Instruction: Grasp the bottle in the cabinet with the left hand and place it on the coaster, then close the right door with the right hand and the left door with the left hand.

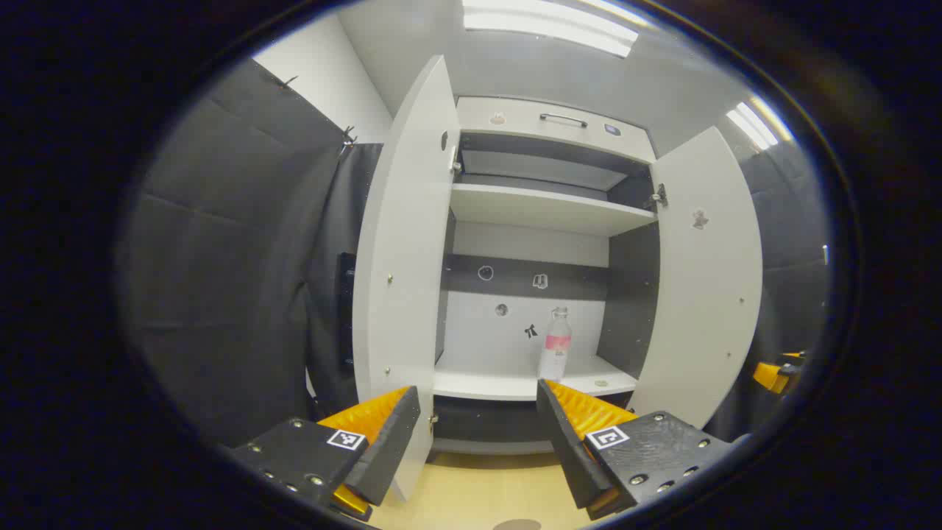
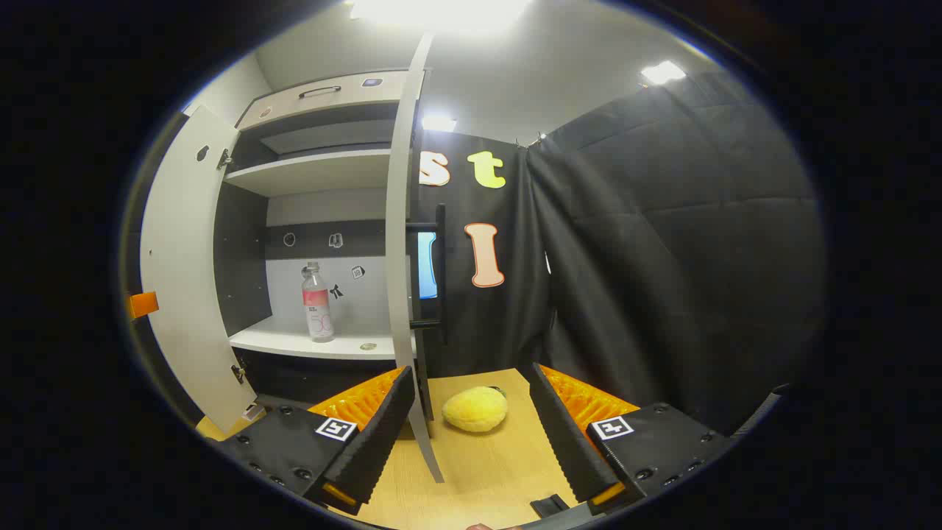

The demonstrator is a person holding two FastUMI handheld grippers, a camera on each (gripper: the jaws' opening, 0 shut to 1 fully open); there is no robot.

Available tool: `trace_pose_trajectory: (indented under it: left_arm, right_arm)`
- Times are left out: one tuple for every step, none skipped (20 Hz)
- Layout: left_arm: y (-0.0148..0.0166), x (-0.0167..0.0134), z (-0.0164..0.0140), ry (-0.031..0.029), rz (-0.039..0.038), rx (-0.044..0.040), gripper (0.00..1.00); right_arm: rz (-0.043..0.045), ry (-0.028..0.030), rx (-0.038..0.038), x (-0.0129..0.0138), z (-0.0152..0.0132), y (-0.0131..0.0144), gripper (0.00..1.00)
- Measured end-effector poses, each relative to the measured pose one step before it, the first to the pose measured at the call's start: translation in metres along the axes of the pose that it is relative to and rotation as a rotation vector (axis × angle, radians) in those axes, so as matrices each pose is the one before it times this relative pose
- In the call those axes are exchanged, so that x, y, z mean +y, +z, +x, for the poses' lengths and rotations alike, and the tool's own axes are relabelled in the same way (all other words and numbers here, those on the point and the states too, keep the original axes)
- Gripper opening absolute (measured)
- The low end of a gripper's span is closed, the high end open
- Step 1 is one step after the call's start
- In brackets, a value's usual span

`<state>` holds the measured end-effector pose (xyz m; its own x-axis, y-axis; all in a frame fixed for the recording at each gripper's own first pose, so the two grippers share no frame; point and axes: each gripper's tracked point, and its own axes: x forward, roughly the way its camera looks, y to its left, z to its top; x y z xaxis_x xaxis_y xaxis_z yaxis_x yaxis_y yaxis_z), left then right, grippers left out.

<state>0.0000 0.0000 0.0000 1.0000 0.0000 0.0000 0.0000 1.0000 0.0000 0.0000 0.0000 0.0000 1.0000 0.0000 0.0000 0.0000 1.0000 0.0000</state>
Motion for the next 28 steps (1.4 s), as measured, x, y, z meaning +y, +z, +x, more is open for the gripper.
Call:
trace_pose_trajectory:
  left_arm:
    - [0.00042,-0.00009,-0.00235,-0.00034,0.00144,-0.00466,0.97]
    - [0.00044,-0.00057,-0.00044,-0.00339,0.00057,-0.00062,0.92]
    - [-0.00186,-0.00016,-0.00239,-0.00347,0.00213,0.00212,0.93]
    - [0.00028,0.00109,-0.00070,-0.00082,0.00522,0.00259,0.93]
    - [-0.00087,0.00361,-0.00048,0.00479,0.00772,-0.00042,0.93]
    - [0.00069,0.00297,-0.00147,0.00599,0.00557,-0.00116,0.93]
    - [-0.00191,0.00331,-0.00211,0.00144,0.00097,0.00038,0.93]
    - [-0.00070,0.00197,-0.00177,-0.00200,-0.00225,0.00124,0.93]
    - [-0.00125,0.00196,-0.00264,-0.00357,-0.00180,0.00416,0.93]
    - [-0.00075,0.00267,-0.00148,-0.00165,0.00276,0.00267,0.93]
    - [-0.00069,0.00545,-0.00364,0.00726,0.00687,-0.00217,0.93]
    - [0.00125,0.00914,-0.00440,0.02160,0.00644,-0.01122,0.93]
    - [0.00129,0.00933,-0.00443,0.01852,-0.00285,-0.01121,0.95]
    - [-0.00078,0.00403,-0.00292,-0.00134,-0.01340,0.00078,0.97]
    - [-0.00549,0.00003,-0.00460,-0.01602,-0.01593,0.01449,0.93]
    - [-0.00530,0.00060,-0.00361,-0.01706,-0.01476,0.01454,0.93]
    - [-0.00585,-0.00141,-0.00251,-0.01899,-0.01112,0.01242,0.93]
    - [-0.00301,-0.00244,-0.00247,-0.01963,-0.00538,0.00897,0.98]
    - [-0.00462,-0.00276,-0.00061,-0.01733,0.00204,0.00332,0.98]
    - [-0.00429,-0.00174,0.00097,-0.00963,0.00266,0.00758,0.93]
    - [-0.00801,-0.00235,0.00257,-0.00384,-0.00956,0.01360,0.98]
    - [-0.00664,-0.00579,0.00321,-0.01114,-0.02172,0.01369,0.98]
    - [-0.00703,-0.00705,0.00432,-0.01643,-0.02444,0.01237,0.98]
    - [-0.00526,-0.00695,0.00416,-0.01462,-0.01582,0.01083,0.93]
    - [-0.00504,-0.00636,0.00471,-0.01071,0.00172,0.01117,0.93]
    - [-0.00370,-0.00582,0.00583,-0.01021,0.01827,0.00884,0.98]
    - [-0.00369,-0.00690,0.00828,-0.00996,0.01661,0.01171,0.98]
    - [-0.00045,-0.00733,0.00795,-0.01331,0.00352,0.00774,0.98]
  right_arm:
    - [0.00178,-0.00370,0.00110,-0.00236,-0.00044,-0.00013,1.00]
    - [0.00425,0.00285,0.00345,-0.00120,-0.00161,-0.00048,1.00]
    - [0.00045,0.00328,0.00423,0.00068,-0.00319,-0.00086,1.00]
    - [-0.00447,-0.00263,0.00158,-0.00102,-0.00377,0.00005,1.00]
    - [-0.00688,-0.00410,-0.00028,-0.00223,-0.00318,-0.00125,1.00]
    - [-0.00629,-0.00531,0.00074,-0.00098,-0.00249,-0.00082,1.00]
    - [-0.00073,-0.00518,0.00410,-0.00035,-0.00243,-0.00142,1.00]
    - [0.00484,-0.00317,0.00165,0.00139,-0.00235,-0.00006,0.96]
    - [0.00620,-0.00405,0.00068,0.00203,-0.00218,0.00071,1.00]
    - [0.00442,-0.00642,-0.00460,0.00163,-0.00225,0.00246,1.00]
    - [-0.00217,-0.00509,-0.00881,0.00154,-0.00174,0.00217,1.00]
    - [-0.00614,-0.00405,-0.01000,0.00259,-0.00246,0.00341,1.00]
    - [-0.00807,-0.00094,-0.00729,0.00302,-0.00203,0.00168,1.00]
    - [-0.00956,-0.00194,-0.00315,0.00220,-0.00140,0.00159,1.00]
    - [-0.00571,-0.00601,0.00257,0.00151,-0.00088,-0.00112,1.00]
    - [0.00389,-0.00762,-0.00124,0.00050,-0.00189,0.00131,0.96]
    - [0.00956,-0.00661,-0.00412,0.00104,-0.00122,0.00273,1.00]
    - [0.00846,-0.00481,0.00038,0.00103,-0.00110,0.00197,1.00]
    - [0.00590,-0.00402,0.00521,-0.00006,-0.00097,-0.00216,0.96]
    - [0.00558,-0.00322,0.01005,-0.00070,-0.00107,-0.00204,0.99]
    - [0.00349,0.00037,0.01302,-0.00017,-0.00053,-0.00344,0.96]
    - [-0.00225,-0.00484,0.01381,-0.00206,-0.00070,-0.00384,1.00]
    - [-0.00483,-0.00808,0.01192,-0.00360,0.00083,-0.00474,0.96]
    - [-0.00087,-0.00995,0.00894,-0.00284,0.00272,-0.00254,0.96]
    - [0.00621,-0.00658,0.00769,-0.00214,0.00353,-0.00140,0.96]
    - [0.00813,-0.00028,0.00363,-0.00169,0.00485,0.00023,0.96]
    - [0.00044,0.00007,-0.00126,-0.00207,0.00655,0.00004,1.00]
    - [-0.00945,-0.00397,0.00130,-0.00435,0.00757,0.00055,1.00]
